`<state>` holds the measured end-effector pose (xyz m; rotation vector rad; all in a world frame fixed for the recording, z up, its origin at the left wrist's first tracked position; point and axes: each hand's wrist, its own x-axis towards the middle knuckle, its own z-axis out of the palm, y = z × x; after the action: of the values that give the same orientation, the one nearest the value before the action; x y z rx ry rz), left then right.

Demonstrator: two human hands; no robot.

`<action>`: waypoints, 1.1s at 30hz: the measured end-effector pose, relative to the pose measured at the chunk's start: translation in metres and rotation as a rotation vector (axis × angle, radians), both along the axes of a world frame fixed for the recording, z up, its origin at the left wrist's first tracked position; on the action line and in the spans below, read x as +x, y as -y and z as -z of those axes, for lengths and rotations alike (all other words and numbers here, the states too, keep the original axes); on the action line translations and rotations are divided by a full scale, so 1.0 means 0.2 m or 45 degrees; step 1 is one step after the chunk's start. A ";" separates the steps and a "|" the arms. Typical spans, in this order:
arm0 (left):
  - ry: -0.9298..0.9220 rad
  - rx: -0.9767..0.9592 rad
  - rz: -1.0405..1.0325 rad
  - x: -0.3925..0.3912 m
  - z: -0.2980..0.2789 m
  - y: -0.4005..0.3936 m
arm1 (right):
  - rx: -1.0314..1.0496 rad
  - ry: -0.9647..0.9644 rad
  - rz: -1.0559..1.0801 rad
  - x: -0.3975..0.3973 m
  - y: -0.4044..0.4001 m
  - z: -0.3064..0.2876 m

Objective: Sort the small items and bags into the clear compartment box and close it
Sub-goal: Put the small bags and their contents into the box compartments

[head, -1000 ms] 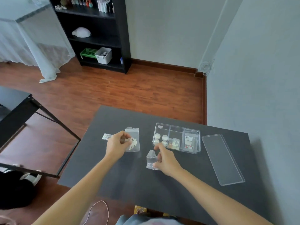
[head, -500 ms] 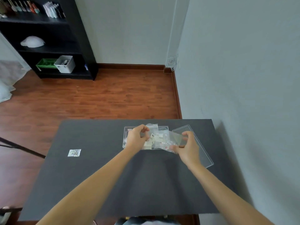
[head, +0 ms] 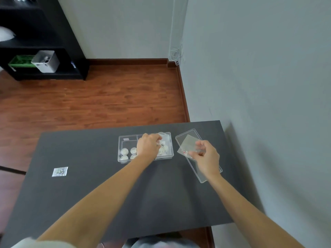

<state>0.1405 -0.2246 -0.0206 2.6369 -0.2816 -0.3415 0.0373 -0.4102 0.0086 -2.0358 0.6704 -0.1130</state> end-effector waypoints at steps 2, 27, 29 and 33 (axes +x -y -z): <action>0.042 0.155 0.060 0.01 0.02 0.01 | 0.006 -0.012 -0.006 0.00 0.01 0.01; -0.049 0.525 0.243 0.03 0.05 0.01 | -0.049 -0.038 -0.140 0.05 -0.06 0.03; -0.099 0.297 0.212 0.03 0.06 -0.03 | -0.099 -0.006 -0.176 0.09 -0.08 0.02; -0.038 -0.144 0.009 0.02 0.06 -0.10 | -0.141 -0.005 -0.287 0.19 -0.15 0.02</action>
<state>0.1451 -0.2054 -0.0317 2.5181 -0.2915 -0.3562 0.0753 -0.3801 0.0042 -2.2039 0.4406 -0.0145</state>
